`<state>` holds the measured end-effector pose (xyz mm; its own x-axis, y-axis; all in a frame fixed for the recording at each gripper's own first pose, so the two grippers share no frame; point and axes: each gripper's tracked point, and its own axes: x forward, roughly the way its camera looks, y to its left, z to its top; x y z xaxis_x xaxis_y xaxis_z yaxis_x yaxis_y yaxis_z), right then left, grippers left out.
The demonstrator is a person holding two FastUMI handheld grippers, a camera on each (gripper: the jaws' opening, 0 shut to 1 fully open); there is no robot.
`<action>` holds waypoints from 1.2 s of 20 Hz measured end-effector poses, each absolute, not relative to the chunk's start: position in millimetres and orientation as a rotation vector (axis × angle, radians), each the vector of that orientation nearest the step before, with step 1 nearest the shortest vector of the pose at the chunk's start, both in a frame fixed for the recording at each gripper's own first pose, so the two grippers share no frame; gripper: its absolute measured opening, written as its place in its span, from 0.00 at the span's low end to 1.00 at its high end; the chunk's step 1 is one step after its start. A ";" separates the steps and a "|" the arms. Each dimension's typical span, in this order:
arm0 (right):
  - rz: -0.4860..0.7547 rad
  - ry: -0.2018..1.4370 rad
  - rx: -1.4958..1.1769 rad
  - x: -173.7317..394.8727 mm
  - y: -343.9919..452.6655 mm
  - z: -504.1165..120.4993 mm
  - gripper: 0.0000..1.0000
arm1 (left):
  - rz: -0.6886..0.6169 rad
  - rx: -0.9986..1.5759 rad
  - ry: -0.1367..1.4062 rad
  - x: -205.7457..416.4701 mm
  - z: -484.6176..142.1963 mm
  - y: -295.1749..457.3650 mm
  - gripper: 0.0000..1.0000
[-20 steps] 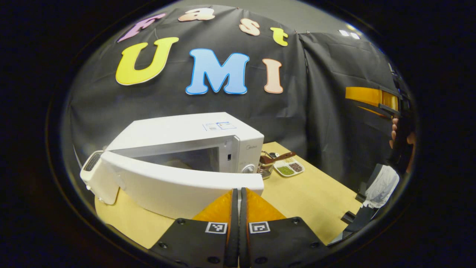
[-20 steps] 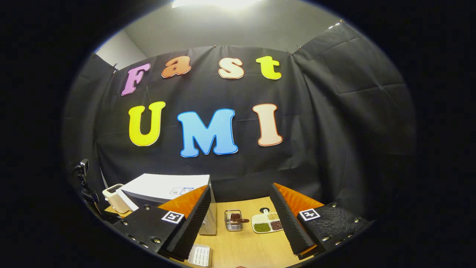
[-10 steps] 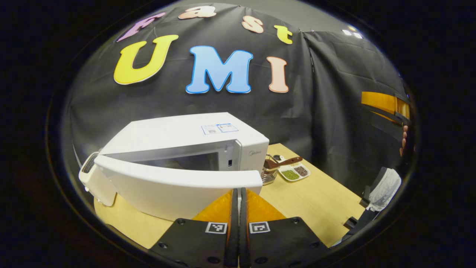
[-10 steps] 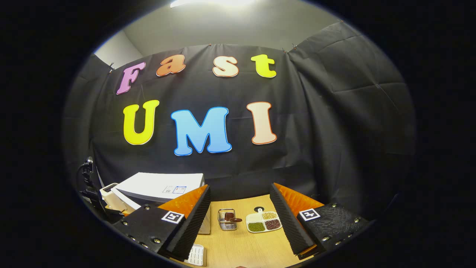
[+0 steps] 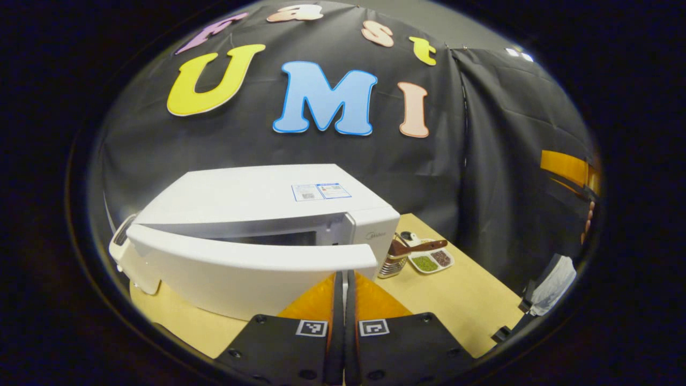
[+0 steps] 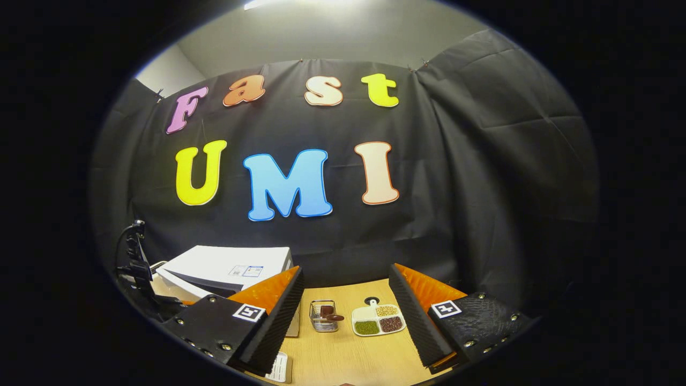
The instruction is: Open the microwave oven with the left hand, put the food in, and close the microwave oven.
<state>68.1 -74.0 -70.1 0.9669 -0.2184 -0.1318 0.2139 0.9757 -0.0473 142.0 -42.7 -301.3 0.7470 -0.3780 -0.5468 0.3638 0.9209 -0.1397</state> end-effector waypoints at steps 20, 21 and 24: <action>-0.179 0.198 0.005 80.5 -116.5 -94.7 0.96 | -0.298 0.032 0.588 199.2 -314.8 -51.7 0.07; -0.177 0.193 0.007 80.1 -116.8 -93.4 0.96 | -0.288 0.049 0.573 203.1 -313.5 -50.5 0.07; -0.164 0.198 0.011 77.7 -113.8 -94.8 0.96 | -0.281 0.035 0.601 205.3 -317.9 -50.8 0.07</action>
